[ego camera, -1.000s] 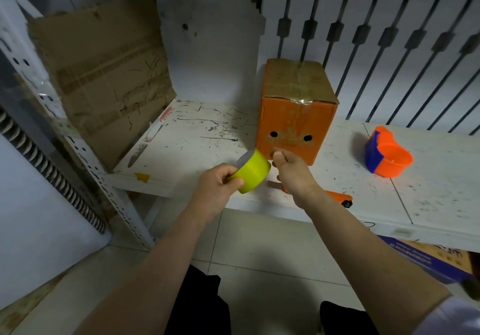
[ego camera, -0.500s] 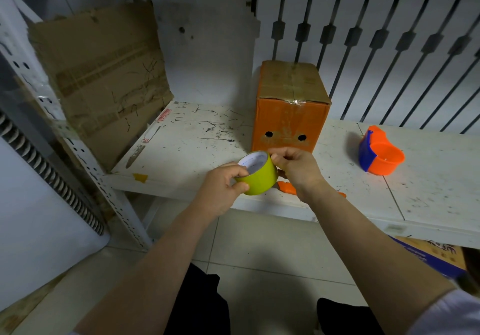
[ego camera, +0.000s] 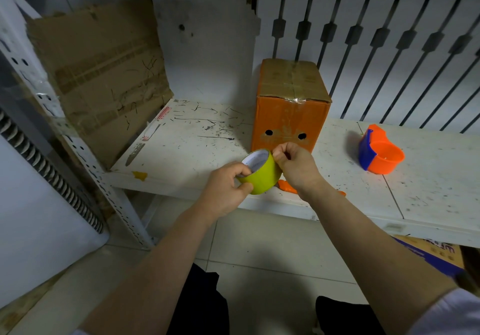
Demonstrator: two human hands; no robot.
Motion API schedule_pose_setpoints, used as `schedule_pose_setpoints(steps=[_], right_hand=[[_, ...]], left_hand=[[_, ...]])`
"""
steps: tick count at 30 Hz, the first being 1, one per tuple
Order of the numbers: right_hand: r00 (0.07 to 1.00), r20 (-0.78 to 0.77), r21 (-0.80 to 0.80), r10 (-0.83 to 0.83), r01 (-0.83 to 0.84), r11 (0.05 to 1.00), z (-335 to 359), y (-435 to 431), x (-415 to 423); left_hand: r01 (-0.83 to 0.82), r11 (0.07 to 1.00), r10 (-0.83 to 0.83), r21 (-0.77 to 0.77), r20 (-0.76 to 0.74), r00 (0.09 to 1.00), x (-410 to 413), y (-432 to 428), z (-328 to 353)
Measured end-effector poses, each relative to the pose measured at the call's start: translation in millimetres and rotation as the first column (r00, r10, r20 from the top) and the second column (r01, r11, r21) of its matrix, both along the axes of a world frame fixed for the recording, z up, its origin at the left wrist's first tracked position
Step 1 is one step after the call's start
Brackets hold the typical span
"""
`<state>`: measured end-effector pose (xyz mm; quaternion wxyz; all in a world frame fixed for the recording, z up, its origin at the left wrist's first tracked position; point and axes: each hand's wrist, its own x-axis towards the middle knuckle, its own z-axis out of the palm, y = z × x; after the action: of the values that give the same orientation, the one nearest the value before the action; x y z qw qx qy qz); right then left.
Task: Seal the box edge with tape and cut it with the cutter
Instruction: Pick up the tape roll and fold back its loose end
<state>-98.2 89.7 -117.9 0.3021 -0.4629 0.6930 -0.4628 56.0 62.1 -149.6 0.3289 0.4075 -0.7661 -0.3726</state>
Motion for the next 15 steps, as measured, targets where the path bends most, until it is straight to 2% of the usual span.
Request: schedule_pose_setpoints(steps=[3,7,10,13,15], right_hand=[[0.996,-0.082,-0.027,0.017,-0.020,0.999,-0.3,0.4,3.3],[0.993,-0.110,-0.048,0.036,-0.042,0.998,0.3,-1.2,8.0],[0.998,0.059,-0.071,-0.019,0.023,0.997,5.4,0.4,8.5],[0.972,0.176,-0.075,-0.154,0.169,0.983,5.0,0.5,5.5],[0.936,0.343,0.042,-0.086,0.076,0.996,6.3,2.5,4.0]], left_hand=[[-0.043,0.998,0.043,0.038,-0.016,0.999,-3.7,5.0,2.0],[-0.080,0.996,0.082,0.040,-0.045,0.996,-9.3,8.3,4.1],[-0.085,0.993,0.093,0.085,-0.095,0.991,-10.6,6.1,4.1],[-0.063,0.977,0.115,0.204,-0.251,0.961,-8.6,2.7,4.1],[-0.043,0.966,0.126,0.253,-0.323,0.938,-8.6,3.9,5.3]])
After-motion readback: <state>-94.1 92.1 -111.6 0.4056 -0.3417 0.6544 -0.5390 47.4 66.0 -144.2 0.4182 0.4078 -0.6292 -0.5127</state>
